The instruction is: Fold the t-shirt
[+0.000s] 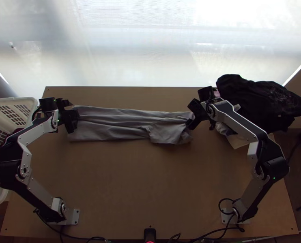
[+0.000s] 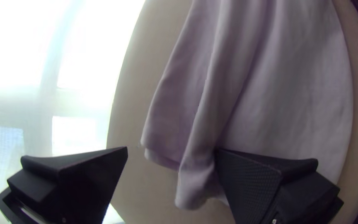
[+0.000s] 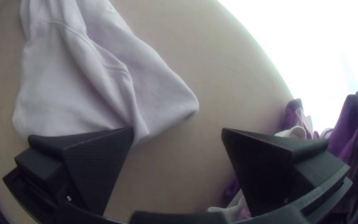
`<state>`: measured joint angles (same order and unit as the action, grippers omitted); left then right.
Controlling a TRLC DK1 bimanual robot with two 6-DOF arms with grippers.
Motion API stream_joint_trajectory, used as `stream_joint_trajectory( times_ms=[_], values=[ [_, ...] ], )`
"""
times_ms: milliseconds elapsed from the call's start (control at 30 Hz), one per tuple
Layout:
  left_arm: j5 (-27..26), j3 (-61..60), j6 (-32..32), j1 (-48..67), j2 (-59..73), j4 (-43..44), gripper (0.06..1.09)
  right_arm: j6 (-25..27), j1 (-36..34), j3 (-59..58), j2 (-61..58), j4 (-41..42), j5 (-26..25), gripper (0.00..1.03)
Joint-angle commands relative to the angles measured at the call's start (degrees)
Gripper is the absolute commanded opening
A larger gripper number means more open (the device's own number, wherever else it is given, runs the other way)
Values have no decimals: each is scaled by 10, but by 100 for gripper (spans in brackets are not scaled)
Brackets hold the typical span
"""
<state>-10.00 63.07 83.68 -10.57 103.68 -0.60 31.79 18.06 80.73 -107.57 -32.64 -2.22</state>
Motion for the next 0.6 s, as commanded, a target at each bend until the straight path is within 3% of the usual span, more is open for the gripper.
stream_joint_trajectory(
  times_ms=[0,300,567],
  values=[
    [-29,-4,-8,-2,-40,-23,104,10,-17,-15,26,-5,-3,98],
    [-40,27,-46,21,-99,-33,104,1,0,-11,106,-20,-40,98],
    [-42,15,-164,-2,-181,-112,104,-6,6,-15,148,-29,-82,94]
  ],
)
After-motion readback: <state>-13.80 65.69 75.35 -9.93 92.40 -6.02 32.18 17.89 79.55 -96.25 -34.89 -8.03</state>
